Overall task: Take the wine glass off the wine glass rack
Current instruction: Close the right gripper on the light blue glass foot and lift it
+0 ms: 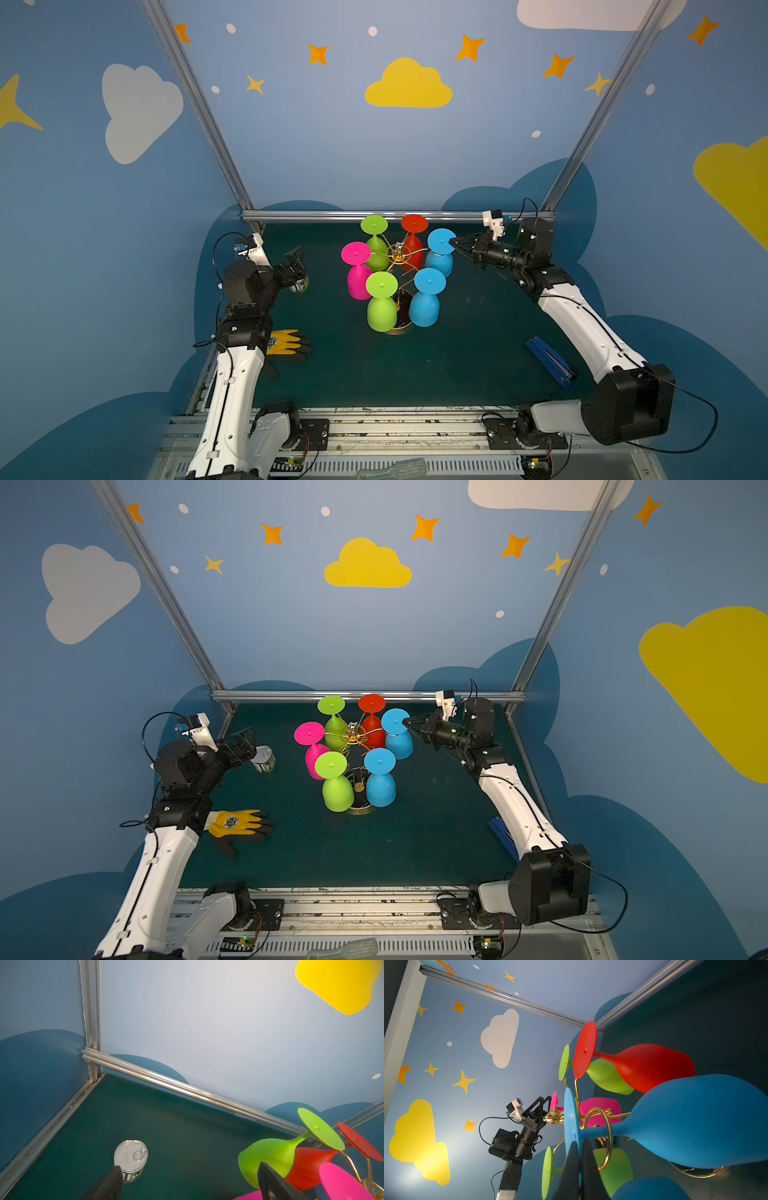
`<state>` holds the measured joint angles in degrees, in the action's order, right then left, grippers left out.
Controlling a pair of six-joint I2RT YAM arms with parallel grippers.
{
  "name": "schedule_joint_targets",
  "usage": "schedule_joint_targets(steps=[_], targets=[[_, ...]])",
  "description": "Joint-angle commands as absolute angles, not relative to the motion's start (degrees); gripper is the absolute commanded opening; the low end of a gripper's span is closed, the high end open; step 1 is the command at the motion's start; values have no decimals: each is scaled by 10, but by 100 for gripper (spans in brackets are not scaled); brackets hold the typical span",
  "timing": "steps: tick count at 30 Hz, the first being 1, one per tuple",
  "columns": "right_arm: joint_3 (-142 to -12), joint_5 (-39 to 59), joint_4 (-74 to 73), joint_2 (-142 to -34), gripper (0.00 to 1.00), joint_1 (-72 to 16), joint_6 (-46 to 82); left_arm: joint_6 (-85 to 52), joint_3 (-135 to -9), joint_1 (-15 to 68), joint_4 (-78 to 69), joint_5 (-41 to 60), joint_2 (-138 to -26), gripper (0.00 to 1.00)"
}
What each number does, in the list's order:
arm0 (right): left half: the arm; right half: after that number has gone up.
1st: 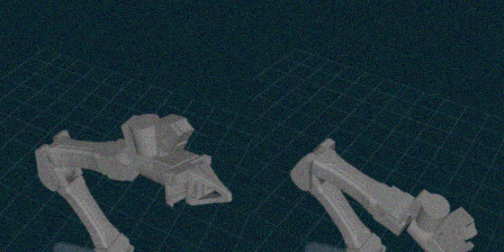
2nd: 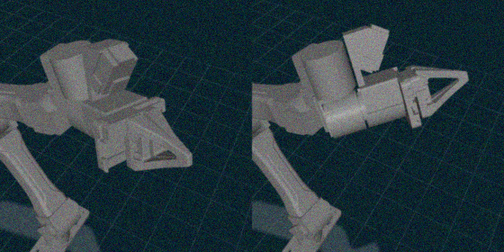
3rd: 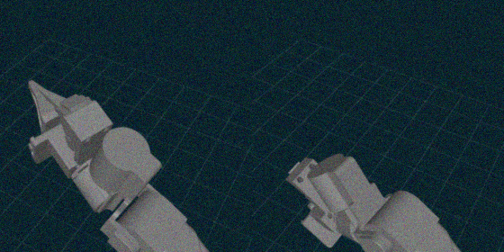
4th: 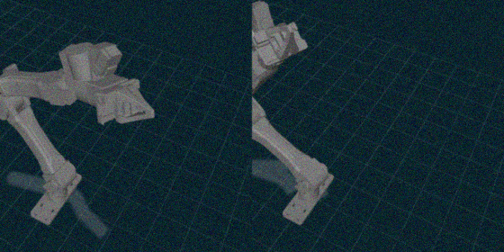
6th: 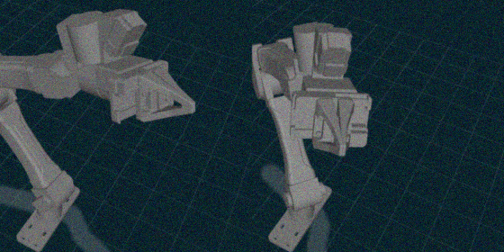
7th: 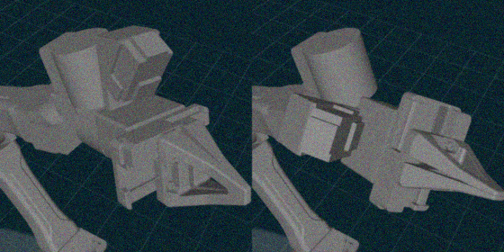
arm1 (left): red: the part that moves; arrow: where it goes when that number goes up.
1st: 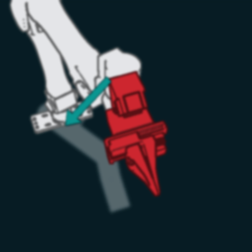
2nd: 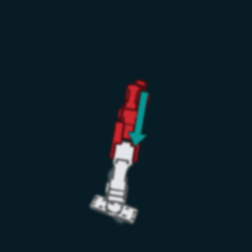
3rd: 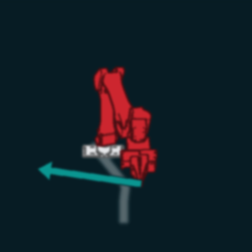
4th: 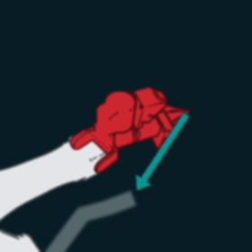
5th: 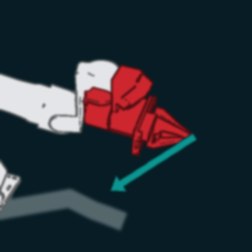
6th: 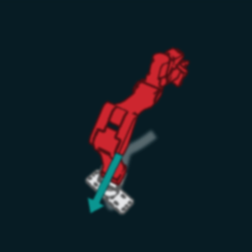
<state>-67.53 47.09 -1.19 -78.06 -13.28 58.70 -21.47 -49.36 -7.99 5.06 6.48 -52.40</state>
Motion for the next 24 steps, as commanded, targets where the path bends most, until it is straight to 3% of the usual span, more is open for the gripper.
schedule_joint_targets(steps=[1,24], targets=[[-681,471,-29,-764,0,-140,587,-220,-487,-83,42,62,-515,100],[-732,437,20,-796,0,-194,536,-221,-483,-83,39,59,-505,100]])
